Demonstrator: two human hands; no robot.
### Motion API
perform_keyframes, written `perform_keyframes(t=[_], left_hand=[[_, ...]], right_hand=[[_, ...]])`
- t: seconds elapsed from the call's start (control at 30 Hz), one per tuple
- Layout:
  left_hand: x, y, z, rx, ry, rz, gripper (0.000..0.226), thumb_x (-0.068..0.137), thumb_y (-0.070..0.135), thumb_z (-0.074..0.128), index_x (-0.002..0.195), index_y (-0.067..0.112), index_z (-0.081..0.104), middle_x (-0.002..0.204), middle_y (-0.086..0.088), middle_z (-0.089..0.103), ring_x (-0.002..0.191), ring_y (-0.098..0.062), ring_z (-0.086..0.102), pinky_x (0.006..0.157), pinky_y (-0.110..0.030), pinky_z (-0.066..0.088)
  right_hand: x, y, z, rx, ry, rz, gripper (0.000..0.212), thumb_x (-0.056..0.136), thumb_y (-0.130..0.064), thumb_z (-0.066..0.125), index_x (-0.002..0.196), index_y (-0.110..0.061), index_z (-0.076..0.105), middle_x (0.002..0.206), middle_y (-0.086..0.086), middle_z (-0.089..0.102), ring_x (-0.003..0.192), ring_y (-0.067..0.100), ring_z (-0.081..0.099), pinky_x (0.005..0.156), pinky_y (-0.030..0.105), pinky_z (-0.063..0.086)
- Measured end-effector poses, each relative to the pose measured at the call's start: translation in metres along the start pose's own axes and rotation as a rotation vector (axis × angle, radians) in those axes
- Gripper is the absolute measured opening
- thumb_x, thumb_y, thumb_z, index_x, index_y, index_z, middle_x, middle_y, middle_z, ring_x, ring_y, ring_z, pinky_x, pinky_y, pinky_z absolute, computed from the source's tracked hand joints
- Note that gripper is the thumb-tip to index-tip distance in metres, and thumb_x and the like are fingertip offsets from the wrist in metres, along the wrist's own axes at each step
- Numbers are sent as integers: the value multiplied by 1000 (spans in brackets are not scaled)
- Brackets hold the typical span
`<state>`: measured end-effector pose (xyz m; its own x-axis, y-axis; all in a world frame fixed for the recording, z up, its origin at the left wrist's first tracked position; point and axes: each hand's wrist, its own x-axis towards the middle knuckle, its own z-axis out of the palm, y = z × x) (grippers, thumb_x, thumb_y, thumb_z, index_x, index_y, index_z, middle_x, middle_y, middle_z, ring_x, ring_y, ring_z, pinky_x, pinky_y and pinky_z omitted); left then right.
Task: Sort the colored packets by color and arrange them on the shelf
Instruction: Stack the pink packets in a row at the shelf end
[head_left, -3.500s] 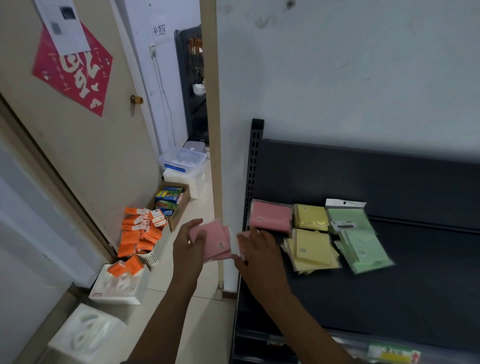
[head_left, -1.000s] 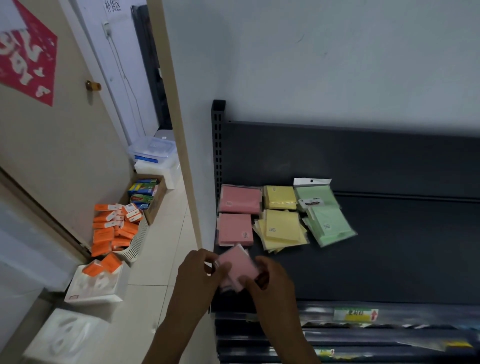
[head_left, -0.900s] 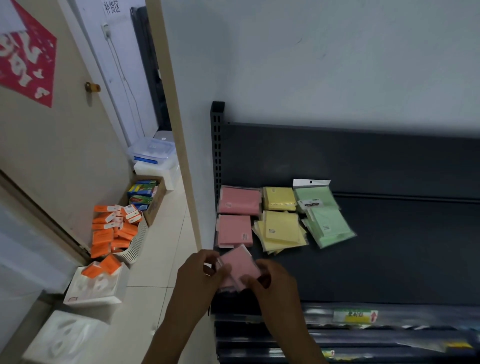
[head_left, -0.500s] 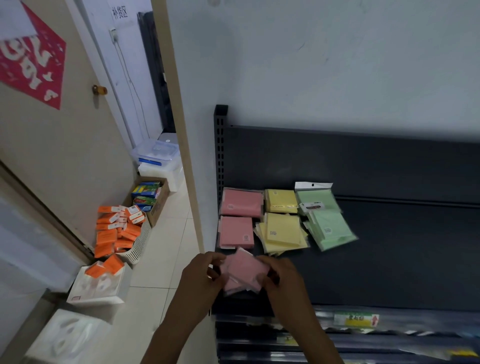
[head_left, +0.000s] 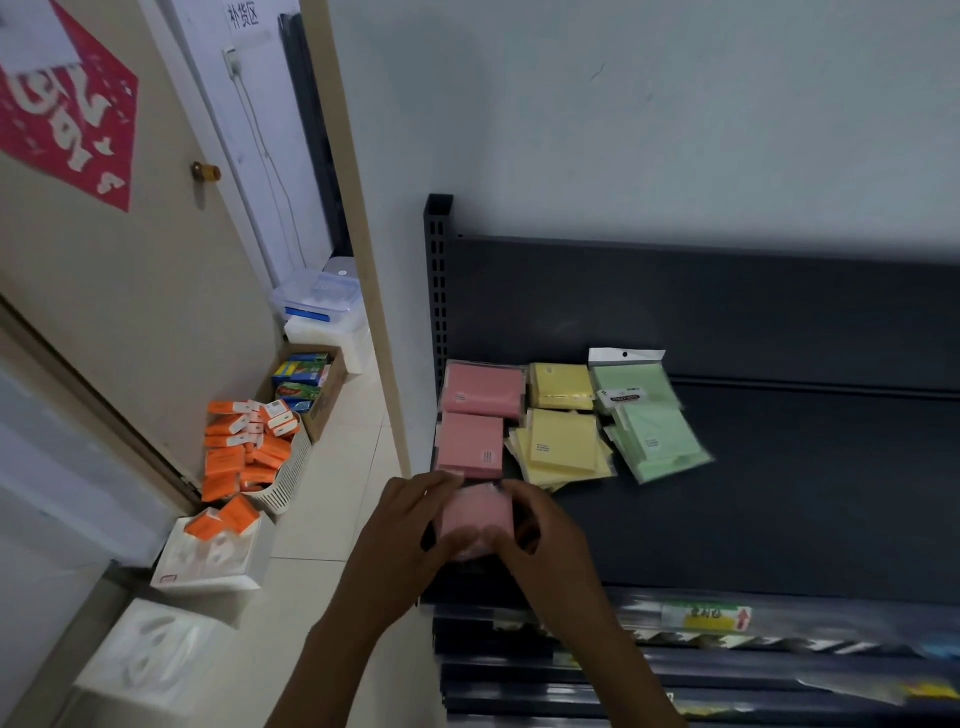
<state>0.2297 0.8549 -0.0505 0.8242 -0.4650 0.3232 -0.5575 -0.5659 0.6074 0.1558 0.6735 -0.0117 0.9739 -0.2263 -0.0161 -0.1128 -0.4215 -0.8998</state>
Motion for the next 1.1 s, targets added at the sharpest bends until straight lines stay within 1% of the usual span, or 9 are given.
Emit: perform_keyframes(t=[0.17, 0.3, 0.43, 0.53, 0.6, 0.67, 0.87, 1.0, 1.1], left_hand=[[-14, -7, -11, -105, -146, -74, 96, 68, 85, 65, 147, 39, 36, 144, 27, 33, 135, 8, 29, 101, -5, 32], [-13, -6, -9, -174, -143, -115, 93, 68, 80, 69, 146, 37, 42, 141, 26, 40, 131, 3, 37, 98, -10, 40], [-11, -7, -9, -244, -116, -175, 81, 75, 59, 78, 143, 46, 37, 133, 28, 45, 118, 10, 43, 88, -4, 40], [-10, -8, -7, -262, -91, -197, 79, 77, 43, 83, 141, 48, 38, 128, 24, 50, 110, 7, 49, 84, -6, 43], [-9, -12, -7, -278, -77, -196, 77, 76, 41, 84, 141, 46, 41, 129, 24, 54, 111, 3, 53, 84, -11, 47], [-10, -17, -10, -325, -93, -199, 80, 75, 42, 85, 143, 42, 44, 131, 30, 54, 118, 1, 55, 88, -14, 50], [-15, -22, -13, -224, -131, -132, 69, 83, 50, 74, 142, 57, 39, 134, 38, 46, 124, 2, 47, 92, -14, 44], [-14, -21, -5, -138, -104, -98, 58, 94, 46, 64, 146, 48, 39, 132, 41, 41, 126, 7, 40, 98, -15, 39], [-14, -21, 0, -58, -109, -40, 55, 101, 46, 53, 152, 38, 34, 135, 23, 46, 129, 7, 36, 101, -13, 34]], right_hand=[[-4, -1, -6, 13, -69, -67, 64, 85, -5, 74, 118, -52, 44, 113, -20, 57, 101, -15, 54, 77, 4, 44], [-2, 9, -4, -47, -64, -58, 63, 85, -12, 76, 131, -44, 46, 121, -9, 56, 104, -9, 53, 82, 6, 44], [-5, 15, -9, -113, -119, -19, 63, 82, -22, 81, 137, -32, 50, 123, -14, 46, 108, -10, 48, 91, 9, 45], [-2, 17, -10, -221, -134, -110, 65, 81, -30, 81, 138, -32, 48, 143, -21, 31, 132, -7, 31, 109, 8, 29], [-1, 15, -9, -257, -167, -144, 68, 83, -33, 79, 141, -36, 44, 142, -28, 29, 132, -9, 24, 107, 6, 24], [-2, 13, -8, -274, -175, -153, 69, 84, -39, 77, 142, -38, 40, 134, -26, 35, 126, -6, 28, 100, 10, 31], [-18, 12, -2, -502, -23, -96, 73, 84, -58, 64, 144, -28, 35, 123, -8, 35, 117, 10, 31, 94, 25, 40], [-27, 9, 19, -557, 99, -71, 73, 84, -73, 50, 139, -26, 41, 118, -6, 43, 108, 13, 35, 91, 27, 40], [-27, 9, 34, -580, 194, -70, 72, 83, -73, 48, 133, -21, 51, 111, -2, 50, 102, 17, 42, 85, 29, 43]])
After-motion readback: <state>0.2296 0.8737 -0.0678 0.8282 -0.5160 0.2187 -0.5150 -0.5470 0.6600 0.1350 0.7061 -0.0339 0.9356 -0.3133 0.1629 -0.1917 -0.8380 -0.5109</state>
